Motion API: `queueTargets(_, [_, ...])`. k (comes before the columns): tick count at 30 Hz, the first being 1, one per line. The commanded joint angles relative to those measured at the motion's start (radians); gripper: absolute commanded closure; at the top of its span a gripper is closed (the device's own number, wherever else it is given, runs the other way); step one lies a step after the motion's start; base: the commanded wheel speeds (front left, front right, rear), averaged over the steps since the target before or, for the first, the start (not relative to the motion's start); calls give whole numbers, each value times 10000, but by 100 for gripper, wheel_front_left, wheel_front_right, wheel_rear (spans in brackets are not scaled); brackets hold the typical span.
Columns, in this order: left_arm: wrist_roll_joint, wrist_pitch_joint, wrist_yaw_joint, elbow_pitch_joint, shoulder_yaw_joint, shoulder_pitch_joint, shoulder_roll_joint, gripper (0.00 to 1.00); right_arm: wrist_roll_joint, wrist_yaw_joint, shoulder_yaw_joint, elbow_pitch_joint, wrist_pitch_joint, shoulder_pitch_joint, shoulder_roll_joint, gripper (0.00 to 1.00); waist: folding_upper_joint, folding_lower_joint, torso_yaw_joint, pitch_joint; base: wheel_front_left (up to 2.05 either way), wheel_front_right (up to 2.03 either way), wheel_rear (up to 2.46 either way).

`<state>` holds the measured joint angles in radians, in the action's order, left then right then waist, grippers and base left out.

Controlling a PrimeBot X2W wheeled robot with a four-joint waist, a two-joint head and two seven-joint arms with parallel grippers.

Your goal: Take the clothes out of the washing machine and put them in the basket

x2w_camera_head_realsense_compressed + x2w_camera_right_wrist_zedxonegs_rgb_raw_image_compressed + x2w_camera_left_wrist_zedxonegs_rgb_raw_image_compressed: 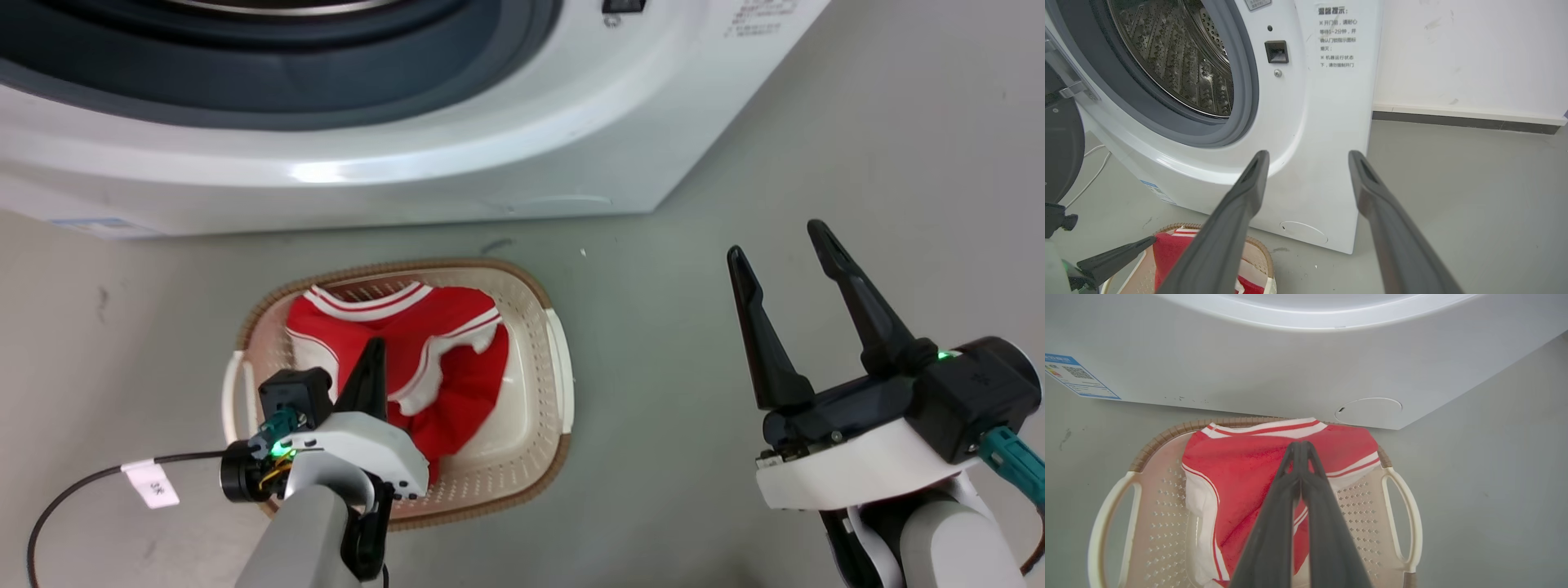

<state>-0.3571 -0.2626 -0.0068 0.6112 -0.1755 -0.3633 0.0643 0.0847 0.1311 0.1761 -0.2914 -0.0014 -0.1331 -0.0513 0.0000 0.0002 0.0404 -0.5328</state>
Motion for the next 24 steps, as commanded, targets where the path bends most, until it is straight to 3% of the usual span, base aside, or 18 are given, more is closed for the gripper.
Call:
queueTargets(1, [101, -25, -55, 187, 87, -294, -7, 100, -7, -7, 25, -26, -96, -182, 21, 0, 0, -2, 450, -782, 0, 0, 0])
queueTargets(12, [640, -27, 30, 2228, 739, -1786, -89, 100, 184, -7, 392, 241, -492, -778, 22, 0, 0, -2, 1158, -2325, 0, 0, 0])
queueTargets(20, [701, -27, 84, 3126, 1390, -1943, -91, 100, 377, -7, 512, 627, -848, -979, 22, 0, 0, -2, 1462, -2475, 0, 0, 0])
queueTargets(21, [764, -27, 75, 3103, 1429, -1959, -89, 90, 375, -7, 492, 683, -881, -978, 23, 0, 0, -2, 1455, -2437, 0, 0, 0])
queueTargets(23, [897, -28, 58, 3046, 1466, -1884, -94, 0, 290, -7, 441, 815, -911, -980, 23, 0, 0, -2, 1411, -2267, 0, 0, 0])
queueTargets(24, [934, -28, 26, 3044, 1507, -1821, -97, 0, 255, -7, 430, 886, -919, -989, 22, 0, 0, -2, 1374, -2148, 0, 0, 0])
